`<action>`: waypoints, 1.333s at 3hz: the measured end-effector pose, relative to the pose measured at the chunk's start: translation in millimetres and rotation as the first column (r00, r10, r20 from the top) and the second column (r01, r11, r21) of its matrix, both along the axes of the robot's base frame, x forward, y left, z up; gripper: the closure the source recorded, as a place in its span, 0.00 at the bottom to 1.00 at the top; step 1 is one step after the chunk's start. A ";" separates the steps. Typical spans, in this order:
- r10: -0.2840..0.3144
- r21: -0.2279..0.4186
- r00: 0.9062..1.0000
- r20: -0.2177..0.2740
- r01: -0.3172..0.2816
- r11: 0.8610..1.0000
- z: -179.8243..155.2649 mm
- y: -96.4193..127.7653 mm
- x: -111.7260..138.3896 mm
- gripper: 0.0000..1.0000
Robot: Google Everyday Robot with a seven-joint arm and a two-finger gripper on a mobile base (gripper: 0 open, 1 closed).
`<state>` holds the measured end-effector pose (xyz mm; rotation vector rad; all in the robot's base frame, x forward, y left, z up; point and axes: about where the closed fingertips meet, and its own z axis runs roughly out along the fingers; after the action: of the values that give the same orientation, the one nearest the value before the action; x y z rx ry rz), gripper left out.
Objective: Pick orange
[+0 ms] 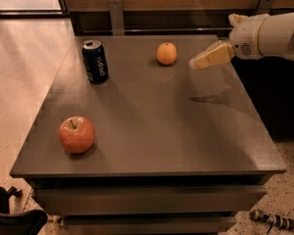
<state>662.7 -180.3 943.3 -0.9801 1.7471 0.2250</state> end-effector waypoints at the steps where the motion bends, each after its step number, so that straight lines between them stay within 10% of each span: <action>1: 0.008 0.105 1.000 0.015 -0.009 0.994 -14.4 22.2 15.3 0.00; 4: 0.014 0.160 0.999 -0.050 -0.006 0.987 -41.6 33.3 55.1 0.00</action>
Offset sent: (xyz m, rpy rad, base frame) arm 0.0129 0.0174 -0.0132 0.0894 -0.0117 0.0059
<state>717.7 -147.0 901.7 -0.8737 1.7412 0.3934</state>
